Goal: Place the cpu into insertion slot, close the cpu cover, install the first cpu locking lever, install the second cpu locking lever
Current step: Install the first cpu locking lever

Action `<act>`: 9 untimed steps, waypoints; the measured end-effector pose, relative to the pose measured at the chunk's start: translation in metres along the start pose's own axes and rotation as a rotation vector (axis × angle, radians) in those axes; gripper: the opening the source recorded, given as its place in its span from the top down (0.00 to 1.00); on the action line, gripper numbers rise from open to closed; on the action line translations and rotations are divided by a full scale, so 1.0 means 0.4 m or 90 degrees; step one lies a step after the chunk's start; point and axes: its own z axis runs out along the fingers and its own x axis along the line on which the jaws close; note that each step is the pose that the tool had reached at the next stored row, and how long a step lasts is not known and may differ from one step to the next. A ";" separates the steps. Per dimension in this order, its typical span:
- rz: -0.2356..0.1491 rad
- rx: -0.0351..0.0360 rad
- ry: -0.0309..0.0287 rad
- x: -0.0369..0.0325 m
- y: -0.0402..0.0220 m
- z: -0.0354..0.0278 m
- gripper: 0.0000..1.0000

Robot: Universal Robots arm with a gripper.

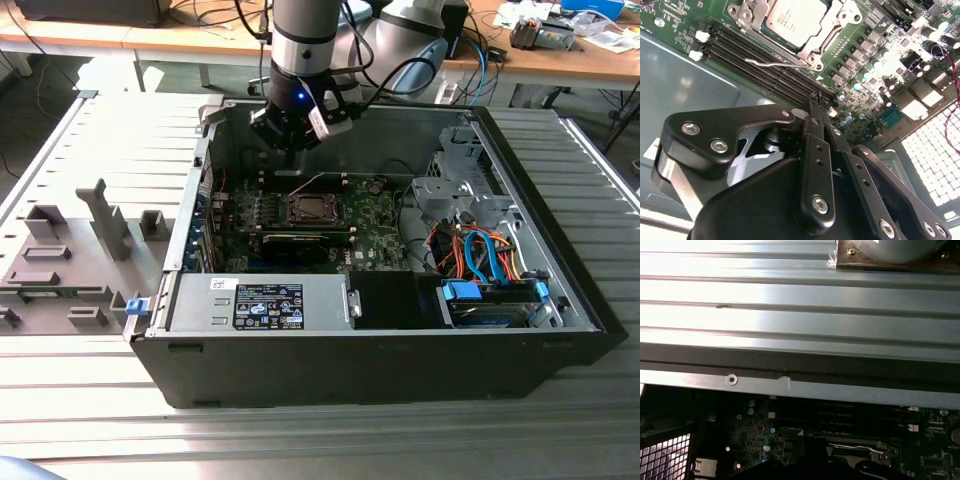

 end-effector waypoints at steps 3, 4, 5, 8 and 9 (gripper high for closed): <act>0.000 0.0000 0.0000 -0.004 0.000 0.000 0.89; 0.000 0.0000 0.0000 -0.005 0.000 0.000 0.89; 0.000 0.0000 0.0000 -0.007 -0.001 0.000 0.89; 0.000 0.0000 0.0000 -0.011 -0.001 -0.001 0.89; 0.000 0.0000 0.0000 -0.013 -0.001 -0.001 0.89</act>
